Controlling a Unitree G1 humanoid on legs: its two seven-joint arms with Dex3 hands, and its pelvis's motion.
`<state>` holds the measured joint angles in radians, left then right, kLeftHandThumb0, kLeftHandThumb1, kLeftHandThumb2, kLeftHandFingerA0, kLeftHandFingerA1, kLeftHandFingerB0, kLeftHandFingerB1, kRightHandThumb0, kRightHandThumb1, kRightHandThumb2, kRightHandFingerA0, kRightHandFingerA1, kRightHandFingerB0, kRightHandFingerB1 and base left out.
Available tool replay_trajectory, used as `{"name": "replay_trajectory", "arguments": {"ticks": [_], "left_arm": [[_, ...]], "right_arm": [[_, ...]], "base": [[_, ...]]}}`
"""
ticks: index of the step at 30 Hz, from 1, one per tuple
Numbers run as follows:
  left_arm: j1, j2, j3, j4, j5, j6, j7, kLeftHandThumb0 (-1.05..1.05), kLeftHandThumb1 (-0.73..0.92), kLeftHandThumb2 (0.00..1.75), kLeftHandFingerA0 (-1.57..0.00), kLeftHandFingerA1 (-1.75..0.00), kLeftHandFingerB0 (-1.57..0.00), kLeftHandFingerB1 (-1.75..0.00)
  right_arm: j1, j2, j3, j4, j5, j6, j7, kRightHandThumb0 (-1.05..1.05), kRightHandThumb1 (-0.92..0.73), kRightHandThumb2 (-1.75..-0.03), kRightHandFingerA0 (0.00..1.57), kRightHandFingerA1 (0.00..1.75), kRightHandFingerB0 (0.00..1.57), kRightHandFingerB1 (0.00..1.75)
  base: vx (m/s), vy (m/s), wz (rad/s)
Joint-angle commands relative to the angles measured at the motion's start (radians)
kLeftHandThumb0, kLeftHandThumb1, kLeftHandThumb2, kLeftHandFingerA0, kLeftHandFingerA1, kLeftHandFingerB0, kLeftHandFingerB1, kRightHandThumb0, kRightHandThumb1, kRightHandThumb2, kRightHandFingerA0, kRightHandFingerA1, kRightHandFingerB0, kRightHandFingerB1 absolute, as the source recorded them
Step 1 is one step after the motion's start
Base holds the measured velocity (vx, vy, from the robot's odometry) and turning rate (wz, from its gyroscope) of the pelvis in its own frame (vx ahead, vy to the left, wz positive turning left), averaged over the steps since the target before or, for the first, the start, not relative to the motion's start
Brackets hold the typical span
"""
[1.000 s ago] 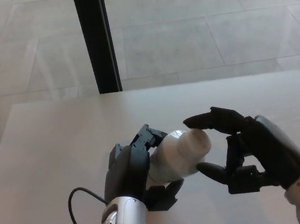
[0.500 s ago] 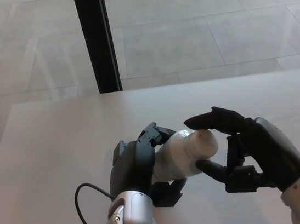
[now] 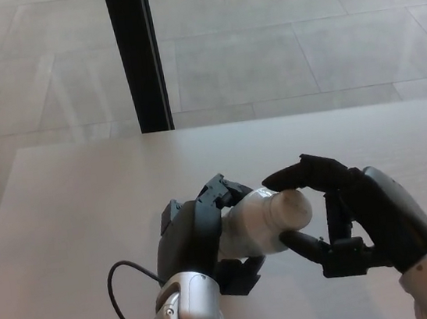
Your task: The robot uses its left hand to to lift the bottle kept on the middle of the desk and tilts it towards its right hand. It then uses its right hand to rotate its cap to open it and places the bottle and cap back on the desk
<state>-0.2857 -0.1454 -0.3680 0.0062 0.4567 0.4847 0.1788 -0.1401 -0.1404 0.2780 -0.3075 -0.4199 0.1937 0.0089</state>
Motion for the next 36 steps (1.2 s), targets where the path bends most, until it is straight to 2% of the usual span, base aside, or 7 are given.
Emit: {"name": "replay_trajectory", "arguments": {"ticks": [1,15,16,24,25,29,36], "left_arm": [[0.019,0.004,0.028,0.011,-0.015,-0.039,0.016,0.27,0.72,1.13,-1.02,-1.73,-0.85,-1.47],[0.048,0.019,0.033,0.008,-0.001,-0.065,0.007,0.27,0.68,1.23,-1.0,-1.72,-0.85,-1.43],[0.047,0.015,0.036,0.007,-0.003,-0.056,0.005,0.26,0.69,1.23,-1.0,-1.72,-0.84,-1.44],[0.048,0.011,0.034,0.008,0.002,-0.064,0.005,0.24,0.71,1.18,-1.01,-1.7,-0.85,-1.42],[0.045,0.013,0.027,0.004,0.018,-0.044,0.005,0.23,0.71,1.14,-0.99,-1.67,-0.85,-1.39],[0.049,0.016,0.034,0.004,0.009,-0.058,0.001,0.23,0.71,1.13,-0.98,-1.67,-0.85,-1.39],[0.052,0.018,0.036,0.008,0.013,-0.068,0.005,0.26,0.72,1.12,-0.96,-1.67,-0.82,-1.37]], "right_arm": [[0.031,0.003,-0.037,0.042,0.066,-0.103,-0.001,-0.22,-0.55,-0.78,0.95,1.75,0.93,0.8],[0.035,-0.067,-0.105,0.113,0.119,-0.299,0.036,-0.28,-0.58,-0.71,0.96,1.64,0.92,0.79],[0.029,-0.075,-0.113,0.127,0.143,-0.339,0.047,-0.3,-0.6,-0.67,0.96,1.61,0.9,0.77],[0.008,-0.112,-0.097,0.138,0.134,-0.388,0.092,-0.28,-0.62,-0.62,0.96,1.6,0.88,0.73],[-0.007,-0.126,-0.084,0.157,0.124,-0.422,0.099,-0.31,-0.61,-0.66,0.93,1.63,0.84,0.74],[-0.025,-0.148,-0.064,0.165,0.077,-0.441,0.093,-0.28,-0.61,-0.67,0.93,1.64,0.8,0.73],[-0.054,-0.171,-0.026,0.18,0.054,-0.483,0.1,-0.3,-0.58,-0.67,0.98,1.57,0.84,0.74]], "base": [[0.0,0.0,0.0],[0.0,0.0,0.0],[0.0,0.0,0.0],[0.0,0.0,0.0],[0.0,0.0,0.0],[0.0,0.0,0.0],[0.0,0.0,0.0]]}}
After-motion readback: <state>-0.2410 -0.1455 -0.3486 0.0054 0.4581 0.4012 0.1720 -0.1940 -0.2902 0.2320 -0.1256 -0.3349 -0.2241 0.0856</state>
